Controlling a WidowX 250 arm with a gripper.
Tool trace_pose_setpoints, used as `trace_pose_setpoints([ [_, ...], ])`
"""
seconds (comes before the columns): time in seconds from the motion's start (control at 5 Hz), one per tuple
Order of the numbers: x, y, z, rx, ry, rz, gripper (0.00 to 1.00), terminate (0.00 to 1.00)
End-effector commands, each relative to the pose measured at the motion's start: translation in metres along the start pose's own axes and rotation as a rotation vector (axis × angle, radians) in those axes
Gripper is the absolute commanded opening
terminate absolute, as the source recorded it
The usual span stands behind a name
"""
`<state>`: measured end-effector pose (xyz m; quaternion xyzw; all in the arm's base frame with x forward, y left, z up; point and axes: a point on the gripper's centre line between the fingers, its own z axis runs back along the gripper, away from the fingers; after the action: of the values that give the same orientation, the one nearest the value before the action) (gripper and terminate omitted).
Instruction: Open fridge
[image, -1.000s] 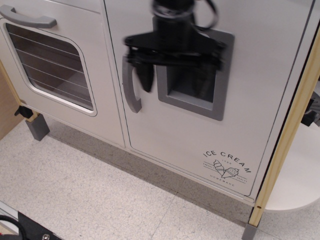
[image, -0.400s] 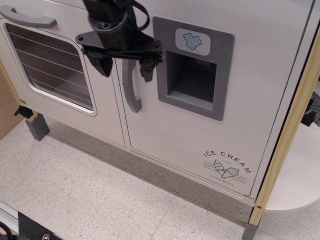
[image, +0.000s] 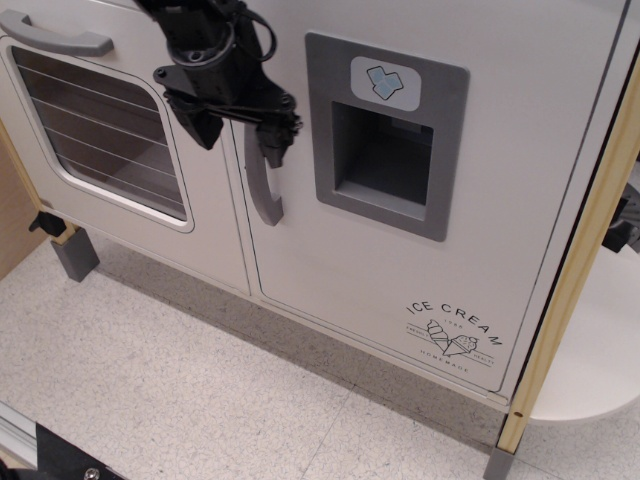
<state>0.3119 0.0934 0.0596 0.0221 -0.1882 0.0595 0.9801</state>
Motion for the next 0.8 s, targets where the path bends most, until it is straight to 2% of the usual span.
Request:
trace_pose_setpoints([
  [0.0,0.020,0.009,-0.010,-0.016,-0.010,-0.045,1.00,0.00],
  [0.2,0.017,0.005,-0.019,-0.034,-0.027,-0.060,1.00,0.00],
  [0.6,0.018,-0.001,-0.034,0.015,-0.104,-0.051,1.00,0.00],
])
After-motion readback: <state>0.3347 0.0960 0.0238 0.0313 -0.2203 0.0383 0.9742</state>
